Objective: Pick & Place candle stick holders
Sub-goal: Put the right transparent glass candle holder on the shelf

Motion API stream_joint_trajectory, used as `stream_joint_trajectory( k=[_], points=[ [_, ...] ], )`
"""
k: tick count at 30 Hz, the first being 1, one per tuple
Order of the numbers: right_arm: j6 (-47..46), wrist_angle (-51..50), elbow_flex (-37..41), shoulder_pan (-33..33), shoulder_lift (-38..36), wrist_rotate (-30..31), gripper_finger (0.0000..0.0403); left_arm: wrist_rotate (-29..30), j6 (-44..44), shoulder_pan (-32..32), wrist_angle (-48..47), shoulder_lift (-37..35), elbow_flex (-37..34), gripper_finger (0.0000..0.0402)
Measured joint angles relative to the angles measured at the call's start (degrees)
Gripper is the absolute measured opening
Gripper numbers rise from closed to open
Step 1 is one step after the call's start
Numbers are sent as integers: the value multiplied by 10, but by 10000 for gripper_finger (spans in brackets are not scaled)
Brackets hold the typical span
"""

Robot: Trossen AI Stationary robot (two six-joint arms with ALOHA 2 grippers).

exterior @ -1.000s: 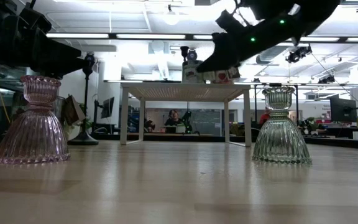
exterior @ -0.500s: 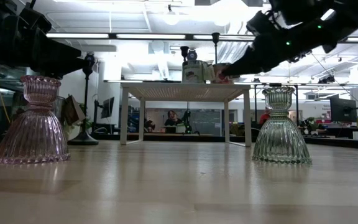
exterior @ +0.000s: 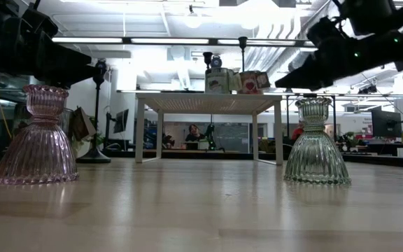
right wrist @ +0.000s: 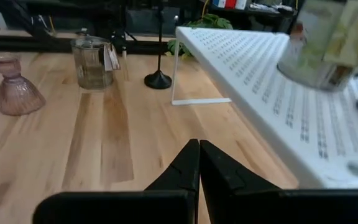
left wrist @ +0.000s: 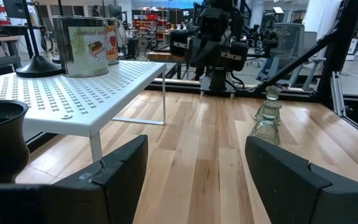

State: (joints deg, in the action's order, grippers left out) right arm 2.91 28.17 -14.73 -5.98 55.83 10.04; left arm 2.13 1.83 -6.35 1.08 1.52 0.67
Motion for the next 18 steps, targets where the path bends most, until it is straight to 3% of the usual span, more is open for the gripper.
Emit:
stream_joint_trajectory(
  k=[11,18],
  points=[
    [-3,6,56,1,-74,-61,3,0,0,0,0,0,0,265],
    [-80,-38,48,44,-105,-4,3,0,0,0,0,0,0,265]
  ],
)
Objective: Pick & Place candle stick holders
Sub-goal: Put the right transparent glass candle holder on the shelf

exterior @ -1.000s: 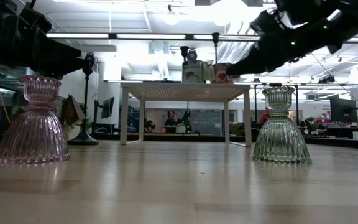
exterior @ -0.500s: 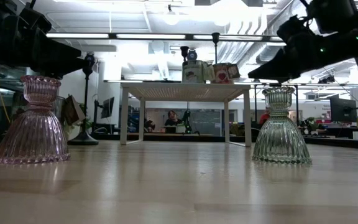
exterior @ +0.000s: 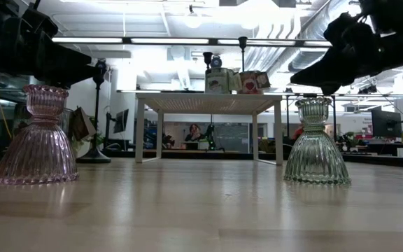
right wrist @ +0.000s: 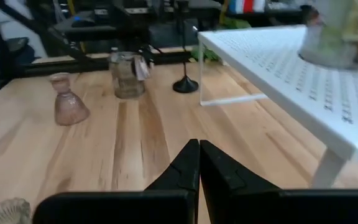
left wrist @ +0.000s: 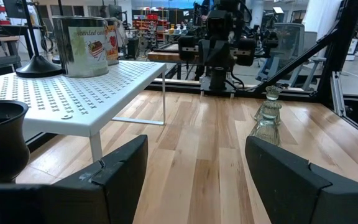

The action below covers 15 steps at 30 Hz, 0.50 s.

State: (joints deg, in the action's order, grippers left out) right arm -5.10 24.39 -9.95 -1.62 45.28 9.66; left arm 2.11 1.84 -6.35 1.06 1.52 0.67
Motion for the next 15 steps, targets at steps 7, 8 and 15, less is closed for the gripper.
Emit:
stream_joint_trajectory(
  k=[7,8,15],
  points=[
    [-84,-215,-90,32,-23,35,3,0,0,0,0,0,0,265],
    [-99,-251,-106,35,-23,35,3,0,0,0,0,0,0,265],
    [-218,-489,-185,77,-23,36,3,0,0,0,0,0,0,265]
  ],
)
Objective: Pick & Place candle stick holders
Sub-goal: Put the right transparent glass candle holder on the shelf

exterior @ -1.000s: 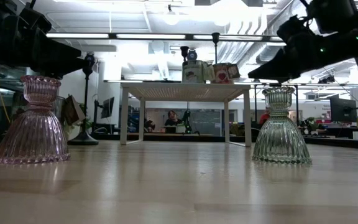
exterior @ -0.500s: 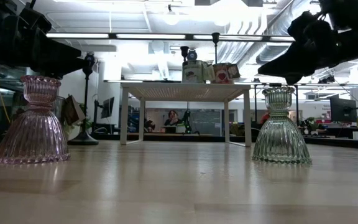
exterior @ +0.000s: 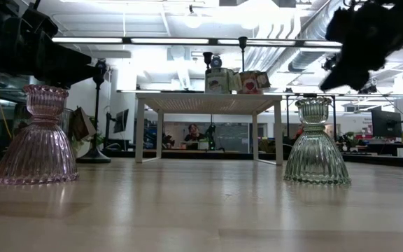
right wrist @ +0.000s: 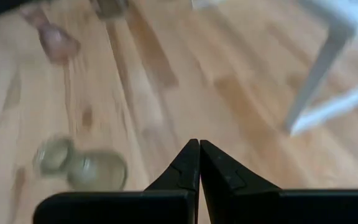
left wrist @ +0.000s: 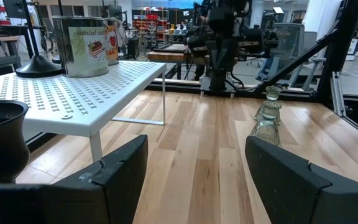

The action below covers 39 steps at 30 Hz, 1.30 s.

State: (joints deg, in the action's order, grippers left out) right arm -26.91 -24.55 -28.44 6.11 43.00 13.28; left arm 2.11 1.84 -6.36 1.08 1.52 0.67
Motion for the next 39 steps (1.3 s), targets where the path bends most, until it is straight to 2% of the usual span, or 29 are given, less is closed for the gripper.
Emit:
stream_joint_trajectory(
  k=[5,10,13,17,22,25,29,35,39],
  points=[
    [-134,-130,-20,77,-2,-9,3,0,0,0,0,0,0,265],
    [-283,-217,-24,182,-2,-72,3,0,0,0,0,0,0,265],
    [-350,-234,-24,256,5,-99,3,0,0,0,0,0,0,265],
    [-400,-235,-24,347,31,-81,3,0,0,0,0,0,0,265],
    [-440,-212,-24,423,89,-90,12,0,0,0,0,0,0,265],
    [-459,-169,-24,447,125,-107,40,0,0,0,0,0,0,265],
    [-506,-120,-24,472,175,-102,110,0,0,0,0,0,0,265],
    [-557,-75,-24,491,251,-7,224,0,0,0,0,0,0,265],
    [-555,-38,-24,494,287,35,266,0,0,0,0,0,0,265]
  ],
)
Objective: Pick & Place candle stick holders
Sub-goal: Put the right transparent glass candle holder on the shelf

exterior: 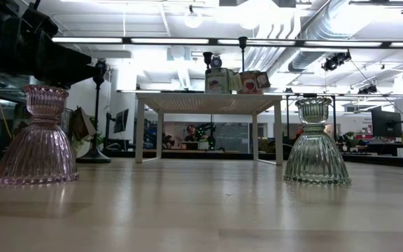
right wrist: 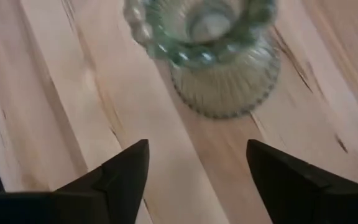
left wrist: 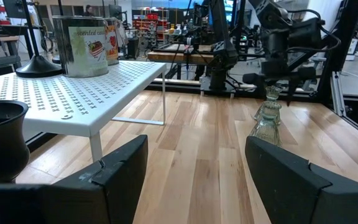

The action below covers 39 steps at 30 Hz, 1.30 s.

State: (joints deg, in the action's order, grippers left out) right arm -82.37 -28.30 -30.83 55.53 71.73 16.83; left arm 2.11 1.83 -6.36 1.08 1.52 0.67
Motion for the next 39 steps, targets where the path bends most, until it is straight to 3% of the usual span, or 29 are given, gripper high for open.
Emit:
stream_joint_trajectory(
  k=[20,39],
  points=[
    [174,55,0,-4,29,229,270,0,0,0,0,0,0,265],
    [213,72,0,-17,28,242,270,0,0,0,0,0,0,265]
  ],
)
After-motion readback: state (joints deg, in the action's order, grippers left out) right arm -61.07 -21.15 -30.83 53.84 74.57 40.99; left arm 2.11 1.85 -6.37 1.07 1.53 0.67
